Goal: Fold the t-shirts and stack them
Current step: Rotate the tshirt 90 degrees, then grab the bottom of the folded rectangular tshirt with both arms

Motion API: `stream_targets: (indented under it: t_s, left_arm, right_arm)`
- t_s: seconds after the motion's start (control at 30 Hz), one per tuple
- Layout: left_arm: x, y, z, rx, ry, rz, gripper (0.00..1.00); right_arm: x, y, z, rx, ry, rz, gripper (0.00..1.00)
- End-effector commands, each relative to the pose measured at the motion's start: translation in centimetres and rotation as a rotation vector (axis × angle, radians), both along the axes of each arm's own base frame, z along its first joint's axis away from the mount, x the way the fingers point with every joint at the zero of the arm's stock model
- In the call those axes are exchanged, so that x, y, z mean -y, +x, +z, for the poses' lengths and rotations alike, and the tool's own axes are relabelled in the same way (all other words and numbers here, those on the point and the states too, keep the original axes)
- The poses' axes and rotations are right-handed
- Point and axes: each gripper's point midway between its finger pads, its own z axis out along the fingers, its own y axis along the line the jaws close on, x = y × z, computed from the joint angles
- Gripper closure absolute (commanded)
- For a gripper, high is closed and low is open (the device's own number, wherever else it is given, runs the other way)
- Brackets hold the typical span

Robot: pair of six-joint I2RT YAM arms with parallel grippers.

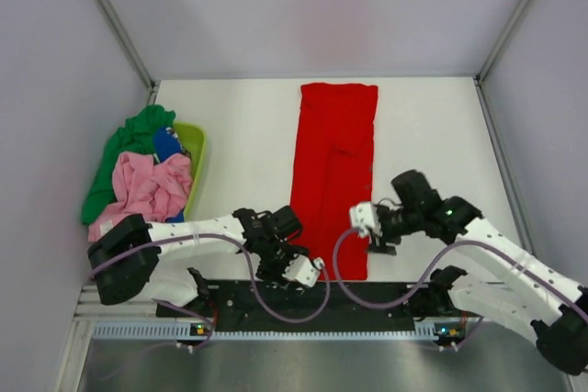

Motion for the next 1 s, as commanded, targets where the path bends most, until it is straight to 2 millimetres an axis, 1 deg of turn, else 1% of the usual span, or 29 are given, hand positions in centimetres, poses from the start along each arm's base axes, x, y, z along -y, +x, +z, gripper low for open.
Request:
stream_targets:
  t_s: [0.0, 0.03, 0.07, 0.13, 0.2, 0.3, 0.33, 0.4, 0.43, 0.47, 0.5, 0.57, 0.6, 0.67, 0.7, 0.73, 0.77, 0.83, 0.93, 0.97]
  left_arm:
    - [2.0, 1.8, -0.5, 0.08, -0.046, 0.033, 0.39]
    - [1.9, 1.9, -0.7, 0.079, -0.038, 0.045, 0.43]
    - [2.0, 1.9, -0.8, 0.078, -0.038, 0.048, 0.48]
    - [2.1, 2.0, -1.0, 0.071, -0.031, 0.062, 0.62]
    - [2.1, 1.8, -1.1, 0.062, -0.025, 0.063, 0.74]
    - [2.0, 1.4, -1.0, 0.035, -0.023, 0.064, 0.83]
    - [2.0, 1.3, -0.9, 0.032, -0.024, 0.065, 0.85]
    - [2.0, 1.0, -0.7, 0.021, -0.028, 0.062, 0.9]
    - [2.1, 1.0, -0.6, 0.02, -0.031, 0.063, 0.97]
    - [2.2, 1.0, -0.5, 0.016, -0.035, 0.061, 1.0]
    - [2.2, 1.0, -0.3, 0.014, -0.037, 0.065, 1.0]
    - [2.4, 0.9, 0.3, -0.004, -0.042, 0.072, 1.0]
    - [2.8, 1.2, 0.9, -0.011, -0.056, 0.086, 1.0]
    - [3.1, 2.1, 1.9, -0.023, -0.075, 0.138, 1.0]
    - [3.1, 3.0, 2.6, -0.028, -0.086, 0.176, 1.0]
    - [3.0, 3.8, 3.3, -0.042, -0.099, 0.215, 1.0]
    - [3.1, 4.7, 4.2, -0.055, -0.113, 0.251, 1.0]
    - [3.2, 6.5, 5.6, -0.073, -0.127, 0.328, 1.0]
    - [3.6, 9.2, 7.7, -0.072, -0.167, 0.423, 1.0]
    - [3.8, 10.2, 8.2, -0.073, -0.176, 0.462, 1.0]
  right_arm:
    - [3.6, -5.6, -9.2, 0.046, -0.377, 0.369, 0.36]
    - [3.2, -6.1, -9.7, 0.057, -0.372, 0.404, 0.36]
    - [2.5, -6.2, -9.7, 0.075, -0.353, 0.43, 0.36]
    - [1.5, -6.2, -10.0, 0.132, -0.336, 0.472, 0.36]
    - [0.7, -6.0, -10.9, 0.186, -0.327, 0.496, 0.36]
    - [-0.1, -6.5, -12.5, 0.199, -0.325, 0.542, 0.36]
    - [-0.3, -6.4, -12.6, 0.206, -0.325, 0.543, 0.36]
    - [-0.9, -6.2, -12.2, 0.214, -0.303, 0.532, 0.36]
    - [-1.0, -6.3, -12.2, 0.211, -0.298, 0.535, 0.36]
    - [-0.8, -6.6, -12.5, 0.199, -0.301, 0.542, 0.37]
    - [-0.7, -6.8, -12.8, 0.185, -0.304, 0.553, 0.39]
    - [-0.5, -7.6, -13.5, 0.175, -0.308, 0.59, 0.5]
    - [-0.5, -7.9, -13.7, 0.169, -0.316, 0.599, 0.6]
    - [-0.6, -7.9, -13.4, 0.152, -0.328, 0.591, 0.84]
    - [-0.8, -7.5, -12.9, 0.159, -0.326, 0.564, 0.95]
    - [-0.9, -6.8, -12.6, 0.17, -0.335, 0.531, 1.0]
    - [-1.2, -6.1, -11.9, 0.178, -0.327, 0.491, 1.0]
    - [-2.2, -4.0, -9.9, 0.186, -0.263, 0.382, 1.0]
    - [-2.6, 1.4, -5.9, 0.186, -0.121, 0.099, 1.0]
    - [-2.9, 3.2, -4.3, 0.198, -0.066, 0.03, 1.0]
